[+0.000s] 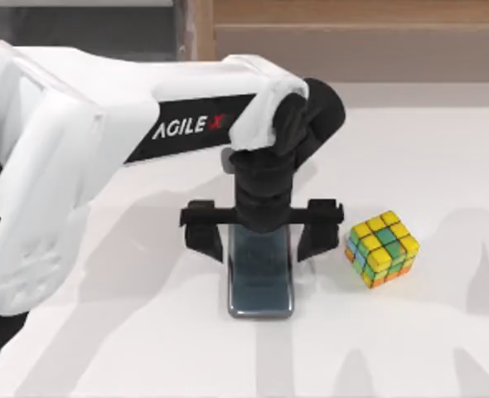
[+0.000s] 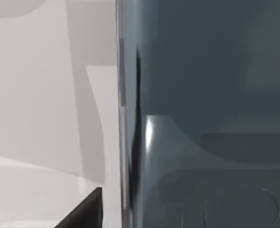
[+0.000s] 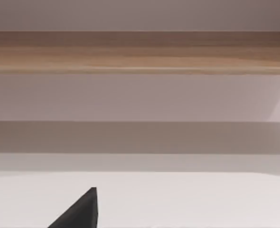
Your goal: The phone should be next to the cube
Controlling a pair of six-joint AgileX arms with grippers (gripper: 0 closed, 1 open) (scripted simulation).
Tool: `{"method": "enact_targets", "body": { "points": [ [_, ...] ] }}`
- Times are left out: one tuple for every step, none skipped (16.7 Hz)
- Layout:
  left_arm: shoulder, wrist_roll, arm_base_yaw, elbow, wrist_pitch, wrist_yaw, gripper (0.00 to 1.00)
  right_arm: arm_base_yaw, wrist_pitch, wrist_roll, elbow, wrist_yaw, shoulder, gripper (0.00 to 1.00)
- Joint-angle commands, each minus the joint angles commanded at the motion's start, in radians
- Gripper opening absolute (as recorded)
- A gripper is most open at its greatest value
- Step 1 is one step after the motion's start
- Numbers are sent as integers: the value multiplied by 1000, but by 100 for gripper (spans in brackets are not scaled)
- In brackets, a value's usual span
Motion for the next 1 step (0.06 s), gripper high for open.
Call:
{"method": "enact_targets", "body": {
  "points": [
    [0, 0, 0, 0, 0, 0, 100, 0, 0, 0, 0, 0, 0, 100]
  ]
}}
